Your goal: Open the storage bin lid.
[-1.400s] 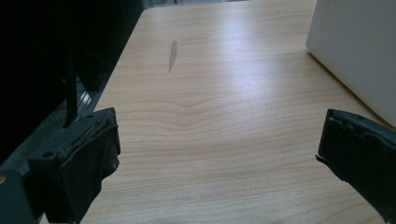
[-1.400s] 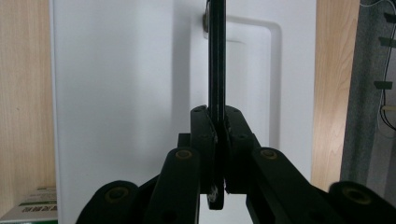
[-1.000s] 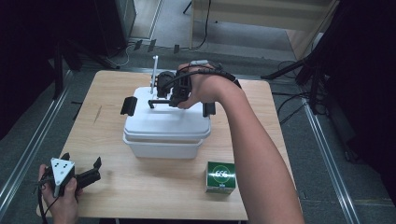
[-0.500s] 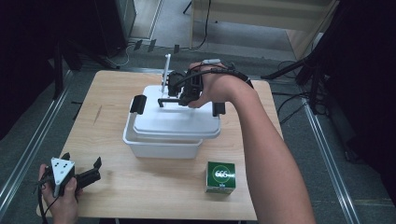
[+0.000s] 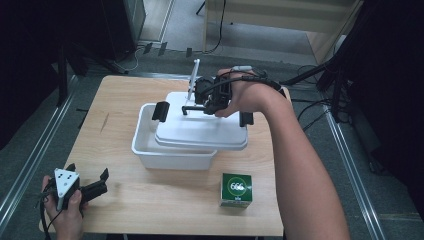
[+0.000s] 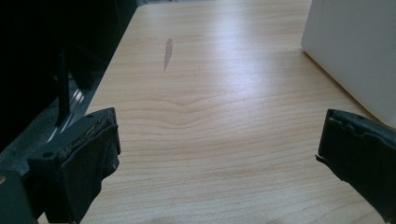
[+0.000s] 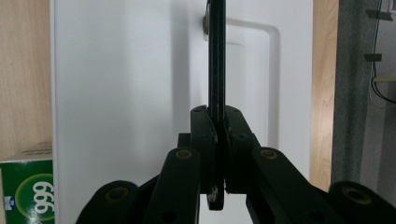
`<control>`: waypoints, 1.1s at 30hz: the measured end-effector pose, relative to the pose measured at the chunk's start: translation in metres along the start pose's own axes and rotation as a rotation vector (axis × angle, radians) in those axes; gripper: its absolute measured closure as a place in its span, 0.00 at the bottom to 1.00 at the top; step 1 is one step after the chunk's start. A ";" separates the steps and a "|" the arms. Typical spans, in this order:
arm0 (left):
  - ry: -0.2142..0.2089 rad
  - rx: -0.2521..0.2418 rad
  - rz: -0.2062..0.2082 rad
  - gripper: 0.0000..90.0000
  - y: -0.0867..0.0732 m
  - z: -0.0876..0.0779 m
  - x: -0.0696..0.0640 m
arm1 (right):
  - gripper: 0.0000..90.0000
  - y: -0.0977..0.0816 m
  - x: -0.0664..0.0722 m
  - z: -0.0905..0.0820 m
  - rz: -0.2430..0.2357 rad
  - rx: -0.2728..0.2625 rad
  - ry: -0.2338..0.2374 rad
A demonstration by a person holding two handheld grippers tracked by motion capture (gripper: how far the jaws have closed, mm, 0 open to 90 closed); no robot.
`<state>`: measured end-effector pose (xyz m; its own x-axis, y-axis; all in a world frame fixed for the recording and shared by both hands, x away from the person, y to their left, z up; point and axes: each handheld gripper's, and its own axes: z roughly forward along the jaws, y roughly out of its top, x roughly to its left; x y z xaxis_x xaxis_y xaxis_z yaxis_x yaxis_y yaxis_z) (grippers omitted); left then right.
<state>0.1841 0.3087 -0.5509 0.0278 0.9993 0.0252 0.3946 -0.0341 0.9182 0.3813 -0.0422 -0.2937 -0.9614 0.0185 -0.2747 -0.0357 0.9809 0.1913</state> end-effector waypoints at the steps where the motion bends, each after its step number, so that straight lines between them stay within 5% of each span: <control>1: 0.000 0.001 0.002 0.00 0.000 0.000 0.000 | 0.95 -0.002 -0.001 0.000 -0.006 -0.008 -0.001; 33: -0.007 0.002 0.013 0.00 0.000 0.000 -0.001 | 0.95 -0.062 -0.001 -0.011 0.061 -0.016 -0.025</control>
<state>0.1842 0.3075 -0.5509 0.0397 0.9986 0.0346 0.3964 -0.0475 0.9168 0.3818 -0.1056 -0.2952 -0.9549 0.0830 -0.2852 0.0181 0.9746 0.2230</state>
